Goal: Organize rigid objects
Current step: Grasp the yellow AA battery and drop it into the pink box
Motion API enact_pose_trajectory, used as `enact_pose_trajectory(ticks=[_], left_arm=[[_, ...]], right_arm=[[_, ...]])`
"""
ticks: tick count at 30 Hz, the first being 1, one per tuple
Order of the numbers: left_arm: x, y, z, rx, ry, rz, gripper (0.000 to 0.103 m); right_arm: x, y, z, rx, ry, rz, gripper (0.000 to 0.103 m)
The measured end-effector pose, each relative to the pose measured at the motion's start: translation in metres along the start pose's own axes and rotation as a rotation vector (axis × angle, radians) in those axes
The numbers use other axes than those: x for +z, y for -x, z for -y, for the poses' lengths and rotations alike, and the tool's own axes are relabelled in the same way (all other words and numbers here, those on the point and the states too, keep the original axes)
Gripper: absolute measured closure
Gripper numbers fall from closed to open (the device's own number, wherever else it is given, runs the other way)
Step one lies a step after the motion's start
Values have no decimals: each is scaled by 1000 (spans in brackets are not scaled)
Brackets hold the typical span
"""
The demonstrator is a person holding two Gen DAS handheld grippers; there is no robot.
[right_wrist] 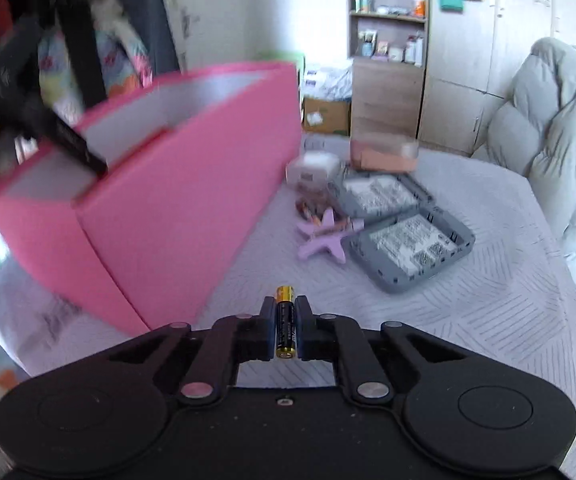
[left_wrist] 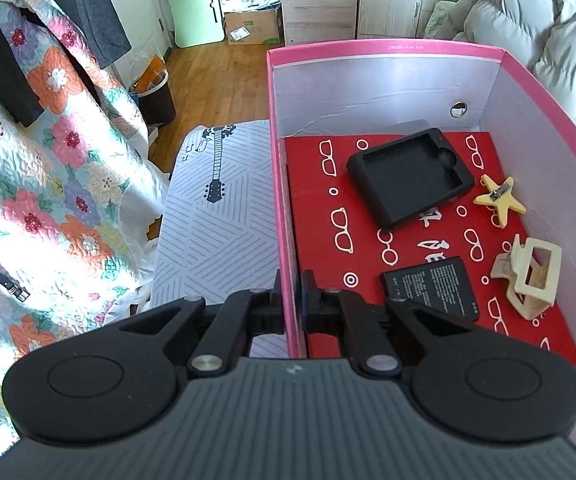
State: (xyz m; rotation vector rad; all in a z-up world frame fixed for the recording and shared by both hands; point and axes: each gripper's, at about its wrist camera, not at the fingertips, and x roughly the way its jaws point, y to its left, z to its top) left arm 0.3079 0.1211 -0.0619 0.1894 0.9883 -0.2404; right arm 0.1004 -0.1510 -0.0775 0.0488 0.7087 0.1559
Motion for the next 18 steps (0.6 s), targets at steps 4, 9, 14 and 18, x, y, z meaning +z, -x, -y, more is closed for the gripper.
enact_pose_trajectory(ticks=[4,9,14,18], left_arm=[[0,0,0,1,-2,0,98],[0,0,0,5,-3,1,98],[0,0,1,7,-3,1,98],[-1,0,1,11,-6,1,98]], right_arm=[[14,22,-4,-19,14,66,91],[46,54,-16,60,-3,153,91],[68,59,-42,251,4,161,91],[73,29,-60,268,43,100,91]])
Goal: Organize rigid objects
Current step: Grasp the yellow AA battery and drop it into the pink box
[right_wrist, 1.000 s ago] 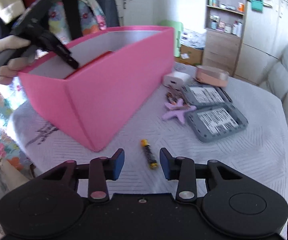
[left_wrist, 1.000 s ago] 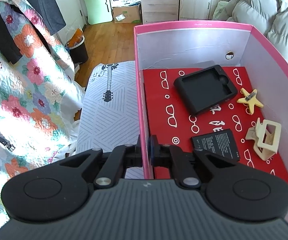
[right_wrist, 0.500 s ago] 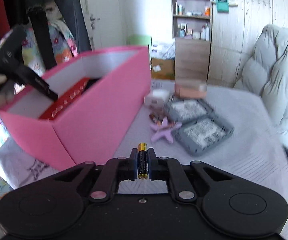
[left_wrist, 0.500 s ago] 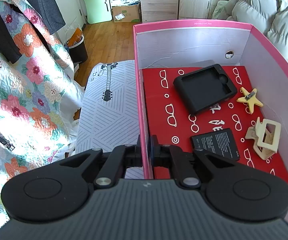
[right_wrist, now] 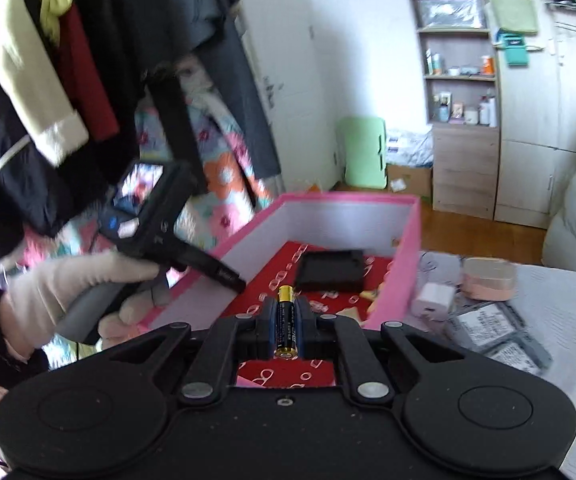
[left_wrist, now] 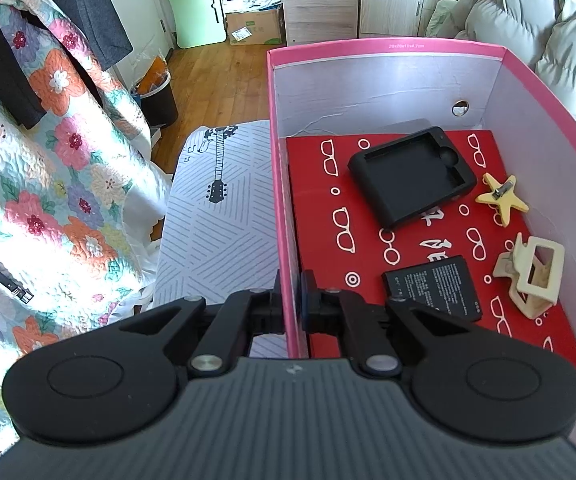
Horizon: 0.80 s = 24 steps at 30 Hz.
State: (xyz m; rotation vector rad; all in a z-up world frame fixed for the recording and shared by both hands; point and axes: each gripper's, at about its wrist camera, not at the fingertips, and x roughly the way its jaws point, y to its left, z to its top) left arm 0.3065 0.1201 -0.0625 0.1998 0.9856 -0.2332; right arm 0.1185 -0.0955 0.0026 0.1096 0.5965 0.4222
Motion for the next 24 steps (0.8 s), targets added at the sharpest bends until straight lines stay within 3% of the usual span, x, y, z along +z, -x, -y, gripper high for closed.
enact_pose_trajectory(ticks=[2,6,13,18,24], left_arm=[[0,0,0,0,0,0,98],[0,0,0,-4,3,1,98],[0,1,0,2,-1,1,98],[1,1,-3,-14,14,3,98],[0,0,-2,-12,10,1,98]], right_arm=[[-1,-22,3,18,-35,-48,91],[-6,-39,1,-31,-30,-65,91],[-8,-11,18,-42,-78,-13,87],[-22,29,54,-139,-130,21,82],[-53,26,102,-275,-194,-59,81]])
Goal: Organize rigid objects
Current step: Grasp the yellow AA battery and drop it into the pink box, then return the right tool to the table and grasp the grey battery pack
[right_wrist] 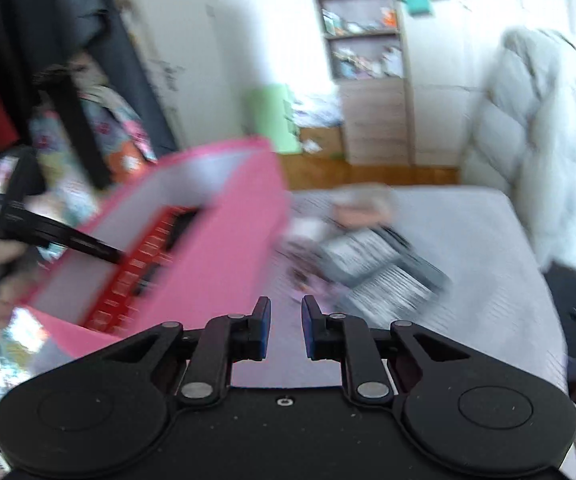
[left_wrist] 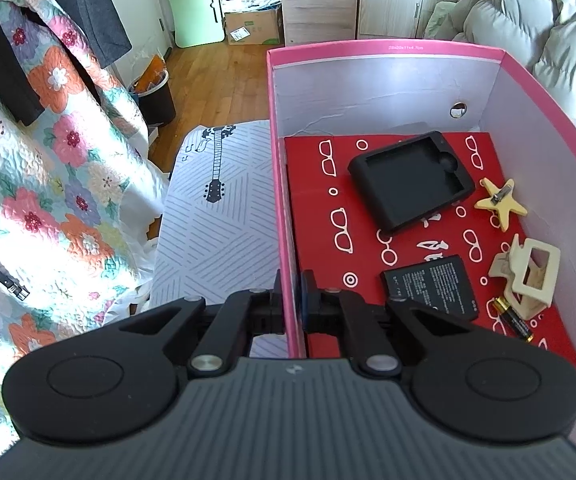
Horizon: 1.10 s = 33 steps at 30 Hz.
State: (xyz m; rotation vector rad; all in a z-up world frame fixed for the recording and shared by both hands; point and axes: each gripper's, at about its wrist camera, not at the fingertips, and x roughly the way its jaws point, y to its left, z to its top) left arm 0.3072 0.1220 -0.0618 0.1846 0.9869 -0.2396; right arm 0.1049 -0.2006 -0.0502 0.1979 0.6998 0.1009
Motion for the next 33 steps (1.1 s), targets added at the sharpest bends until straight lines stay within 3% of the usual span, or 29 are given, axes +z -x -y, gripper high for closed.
enact_pose_trajectory(ticks=[4,8,11,15,17,24,26,33], left_arm=[[0,0,1,-5,8,0,98],[0,0,1,-9,10,1,98],[0,0,0,-7,14,-2,98],[0,-1,1,-2,8,-3,98],[0,-1,1,-2,7,-4,98],[0,-2,2,3,1,-4,98],[0,-2,2,4,0,-4,98],[0,-2,2,4,-1,-4,98]], right_arm=[[-8,-17,21,-92,-35,-22,72],[-10,-31,29,-121,-69,-11,59],[-14,-42,26,-105,-66,-17,58],[-24,-54,18,-147,-59,1,55],[-26,-58,14,-184,-55,27,41],[-17,-69,12,-218,-85,40,25],[-15,-73,11,-240,-96,34,11],[-10,-81,8,-314,-105,29,11]])
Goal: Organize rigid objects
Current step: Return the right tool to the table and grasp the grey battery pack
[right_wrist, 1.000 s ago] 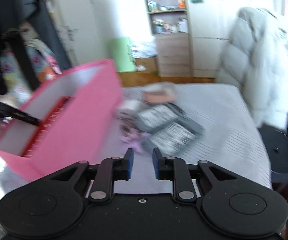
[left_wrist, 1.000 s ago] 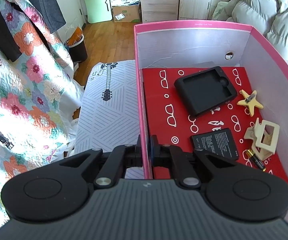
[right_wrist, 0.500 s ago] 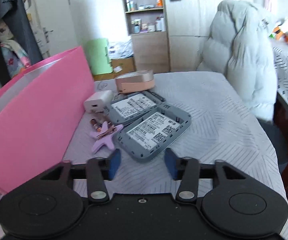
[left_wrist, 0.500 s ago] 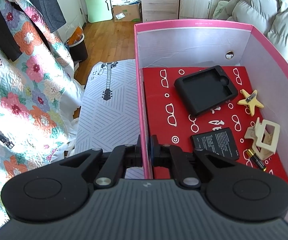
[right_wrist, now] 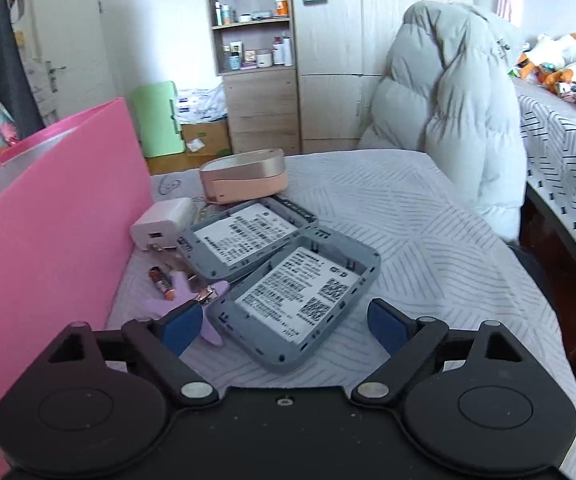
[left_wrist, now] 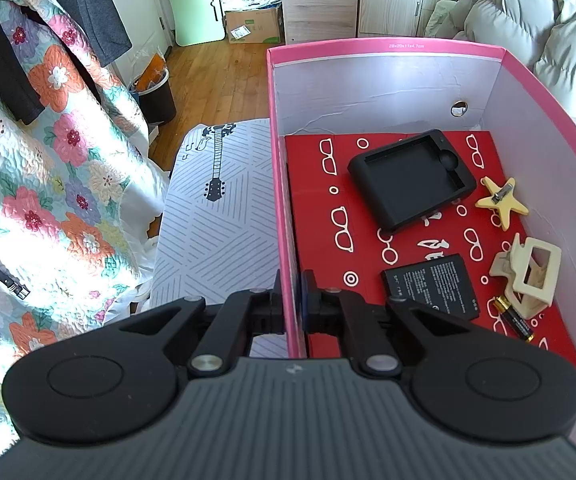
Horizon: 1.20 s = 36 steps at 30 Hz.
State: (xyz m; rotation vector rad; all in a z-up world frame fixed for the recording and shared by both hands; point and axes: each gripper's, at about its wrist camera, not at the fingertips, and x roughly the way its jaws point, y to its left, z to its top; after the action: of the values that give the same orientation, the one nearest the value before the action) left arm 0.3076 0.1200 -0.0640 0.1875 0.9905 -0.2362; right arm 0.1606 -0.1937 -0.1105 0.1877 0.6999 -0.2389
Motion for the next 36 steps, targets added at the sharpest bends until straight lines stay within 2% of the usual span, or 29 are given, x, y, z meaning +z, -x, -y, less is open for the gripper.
enact_pose_trajectory(ticks=[4,6,8,10,11,13,15,16,17,18,20,23,26,27,28,33,36], left_arm=[[0,0,-1,-1,0,1,98],[0,0,-1,-5,4,1,98],[0,0,-1,-6,5,1,98],[0,1,-1,-7,1,2,98],[0,1,-2,-9,2,2,98],[0,1,-3,-13,7,3,97],[0,2,-5,-21,15,4,97],[0,2,-5,-24,18,5,97],[0,2,-5,-25,19,5,97],[-1,2,-5,-23,17,5,97],[0,2,-4,-17,14,1,97],[1,2,-1,-2,3,0,97],[1,1,1,6,-8,-2,97],[1,2,2,8,-11,-1,97],[0,2,2,11,-16,0,97],[-1,3,3,10,-19,3,97],[-1,4,2,2,-16,8,97]], right_arm=[[-4,9,10,-5,-4,1,17],[-8,17,16,11,-7,10,36],[-12,23,18,22,40,-3,61],[-16,28,18,-1,100,-10,74],[-17,31,20,-9,112,-12,74],[-17,34,25,11,77,-22,73],[-13,32,28,46,24,-27,62],[-11,29,27,54,11,-28,48],[-8,27,25,55,-1,-22,39],[-6,24,22,52,-4,-15,35],[0,14,14,28,7,-19,17],[9,-6,1,-30,46,-68,15],[11,-15,-2,-78,57,-38,15],[10,-13,0,-82,43,-23,18],[8,-10,2,-88,48,-9,28],[-10,15,9,21,155,-8,31],[-17,32,16,79,189,-50,35]])
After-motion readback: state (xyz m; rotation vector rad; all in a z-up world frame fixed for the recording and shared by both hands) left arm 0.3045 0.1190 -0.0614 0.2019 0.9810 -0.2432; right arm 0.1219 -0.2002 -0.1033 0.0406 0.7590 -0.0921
